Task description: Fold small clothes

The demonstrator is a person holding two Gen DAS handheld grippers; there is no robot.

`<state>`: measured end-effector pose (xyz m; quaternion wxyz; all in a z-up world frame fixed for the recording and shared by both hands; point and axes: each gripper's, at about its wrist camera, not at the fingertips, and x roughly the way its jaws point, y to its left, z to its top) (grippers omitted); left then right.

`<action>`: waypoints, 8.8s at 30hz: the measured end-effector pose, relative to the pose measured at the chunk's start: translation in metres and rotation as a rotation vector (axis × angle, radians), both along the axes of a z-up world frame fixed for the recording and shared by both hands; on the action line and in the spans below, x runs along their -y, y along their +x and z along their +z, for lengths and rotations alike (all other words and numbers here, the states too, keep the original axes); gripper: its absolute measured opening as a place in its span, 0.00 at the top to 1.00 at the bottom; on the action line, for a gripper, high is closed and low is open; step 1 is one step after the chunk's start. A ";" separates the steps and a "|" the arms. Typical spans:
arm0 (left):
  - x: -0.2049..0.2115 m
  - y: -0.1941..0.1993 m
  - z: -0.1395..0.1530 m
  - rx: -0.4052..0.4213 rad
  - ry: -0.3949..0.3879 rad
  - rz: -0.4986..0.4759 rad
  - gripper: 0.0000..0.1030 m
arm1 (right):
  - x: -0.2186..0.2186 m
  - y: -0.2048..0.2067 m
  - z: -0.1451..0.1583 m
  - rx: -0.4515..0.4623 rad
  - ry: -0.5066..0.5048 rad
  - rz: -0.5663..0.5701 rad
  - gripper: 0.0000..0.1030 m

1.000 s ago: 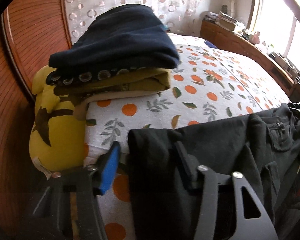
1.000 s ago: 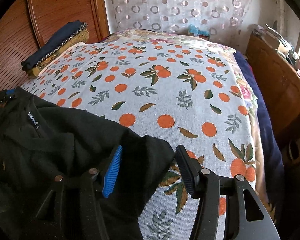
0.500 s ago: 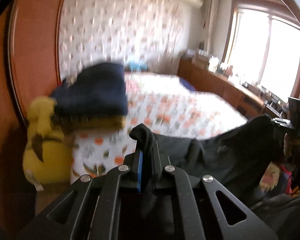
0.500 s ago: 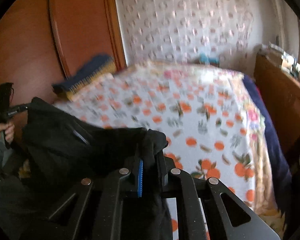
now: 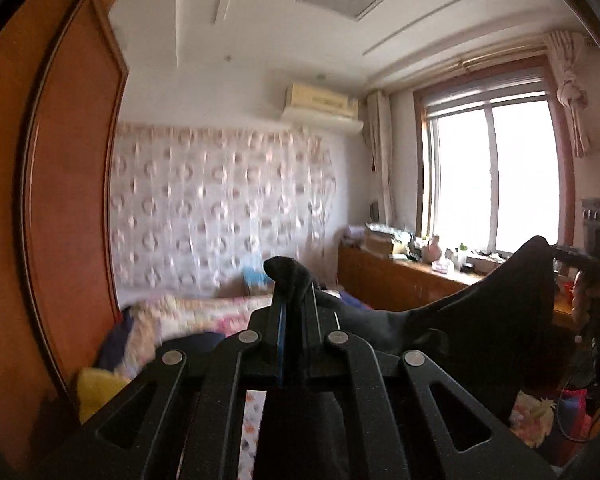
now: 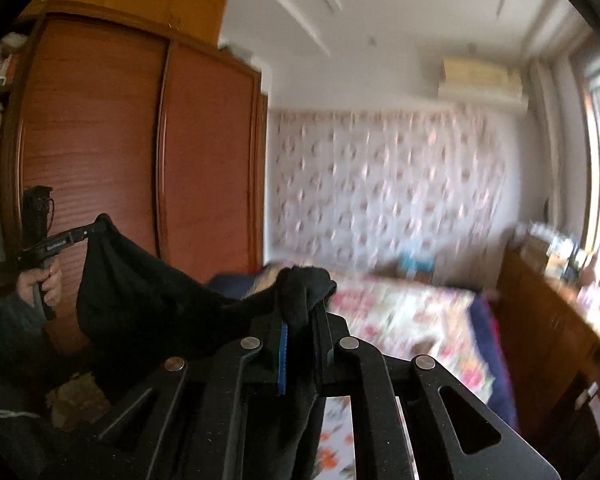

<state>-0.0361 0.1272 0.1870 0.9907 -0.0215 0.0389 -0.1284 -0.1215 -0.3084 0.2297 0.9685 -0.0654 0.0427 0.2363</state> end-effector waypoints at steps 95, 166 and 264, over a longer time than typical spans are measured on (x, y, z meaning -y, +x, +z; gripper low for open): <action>0.053 0.118 -0.269 -0.599 0.074 0.057 0.27 | 0.003 0.121 -0.181 -0.695 -0.152 -0.256 0.97; 0.057 0.213 -0.287 -0.811 0.109 -0.006 0.91 | -0.028 0.180 -0.191 -0.716 -0.086 -0.387 0.55; 0.030 0.119 -0.306 -0.775 0.122 0.138 0.26 | -0.049 0.080 -0.209 -0.570 -0.134 -0.254 0.34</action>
